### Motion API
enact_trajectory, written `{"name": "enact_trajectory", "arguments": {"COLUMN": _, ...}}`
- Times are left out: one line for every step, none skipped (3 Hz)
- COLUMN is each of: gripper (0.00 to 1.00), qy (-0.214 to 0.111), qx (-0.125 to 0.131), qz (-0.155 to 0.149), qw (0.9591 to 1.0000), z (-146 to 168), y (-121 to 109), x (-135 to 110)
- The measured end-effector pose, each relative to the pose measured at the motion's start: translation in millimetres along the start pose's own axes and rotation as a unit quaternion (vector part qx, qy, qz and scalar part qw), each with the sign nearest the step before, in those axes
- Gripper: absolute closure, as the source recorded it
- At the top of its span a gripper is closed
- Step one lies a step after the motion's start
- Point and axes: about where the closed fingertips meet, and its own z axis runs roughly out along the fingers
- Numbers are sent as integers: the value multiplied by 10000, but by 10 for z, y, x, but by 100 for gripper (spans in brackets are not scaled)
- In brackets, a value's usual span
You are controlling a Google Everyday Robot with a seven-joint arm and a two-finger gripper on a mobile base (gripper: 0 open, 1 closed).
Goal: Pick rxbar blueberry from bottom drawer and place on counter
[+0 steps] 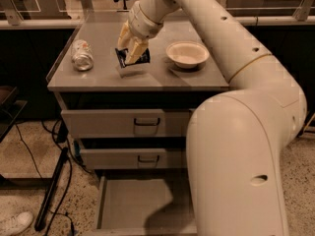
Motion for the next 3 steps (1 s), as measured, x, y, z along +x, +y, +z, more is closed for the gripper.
{"name": "enact_trajectory", "arguments": {"gripper": 100, "qy": -92, "qx": -440, "qz": -16, "qw": 9990, "z": 129, "y": 161, "x": 4}}
{"name": "enact_trajectory", "arguments": {"gripper": 100, "qy": -110, "qx": -647, "qz": -41, "qw": 9978, "z": 207, "y": 221, "x": 21}}
{"name": "enact_trajectory", "arguments": {"gripper": 100, "qy": -145, "qx": -738, "qz": -43, "qw": 9972, "z": 264, "y": 235, "x": 41}}
